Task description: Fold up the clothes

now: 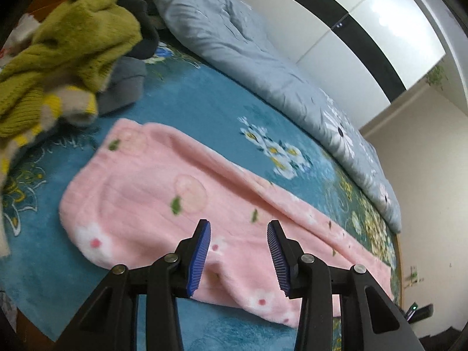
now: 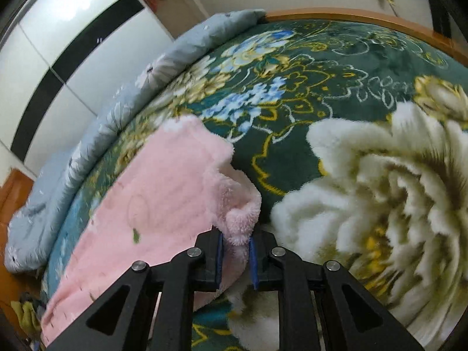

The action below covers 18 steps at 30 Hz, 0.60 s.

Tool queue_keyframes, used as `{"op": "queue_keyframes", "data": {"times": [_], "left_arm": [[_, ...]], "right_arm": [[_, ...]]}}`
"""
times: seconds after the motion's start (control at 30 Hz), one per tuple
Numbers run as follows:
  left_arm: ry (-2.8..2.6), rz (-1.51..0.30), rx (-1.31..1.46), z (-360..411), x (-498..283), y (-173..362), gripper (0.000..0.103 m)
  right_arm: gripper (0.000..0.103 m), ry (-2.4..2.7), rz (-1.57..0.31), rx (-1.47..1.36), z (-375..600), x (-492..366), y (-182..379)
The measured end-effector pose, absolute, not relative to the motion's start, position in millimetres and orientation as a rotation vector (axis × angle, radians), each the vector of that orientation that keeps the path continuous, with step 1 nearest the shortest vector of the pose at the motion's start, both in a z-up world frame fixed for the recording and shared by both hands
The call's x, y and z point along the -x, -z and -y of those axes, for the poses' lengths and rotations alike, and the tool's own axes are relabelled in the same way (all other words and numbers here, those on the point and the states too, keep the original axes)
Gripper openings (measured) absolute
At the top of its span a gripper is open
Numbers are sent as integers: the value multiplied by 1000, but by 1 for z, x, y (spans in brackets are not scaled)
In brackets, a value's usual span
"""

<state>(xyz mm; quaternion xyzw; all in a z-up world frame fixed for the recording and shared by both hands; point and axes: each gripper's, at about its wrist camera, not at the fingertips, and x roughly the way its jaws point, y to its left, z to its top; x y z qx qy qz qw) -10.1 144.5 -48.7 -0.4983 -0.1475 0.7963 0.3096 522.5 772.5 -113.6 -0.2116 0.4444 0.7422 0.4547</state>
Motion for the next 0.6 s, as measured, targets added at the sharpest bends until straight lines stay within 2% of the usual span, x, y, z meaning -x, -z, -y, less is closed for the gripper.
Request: {"op": "queue_keyframes", "data": {"times": [0.07,0.23,0.5,0.53,0.57,0.6], "left_arm": [[-2097,388,1315,-148,7,49,44],[-2104,324,1293,-172,-6,54,47],[-2128,63,1254,-245,-39,71,59],[-2118,31,1262,-251,-43,76,59],[-2109,9,1269,-256,-47,80,59],[-2099,-6,1280,-259,-49,84,60]], "right_arm": [[28,-1832,-1098,507,-768,-528,107],[38,-1819,-953,484,-755,-540,86],[39,-1855,-1006,515,-770,-518,90],[30,-1850,-1010,509,-770,-516,90],[8,-1849,-1006,501,-769,-513,87],[7,-1850,-1000,492,-767,-511,84]]}}
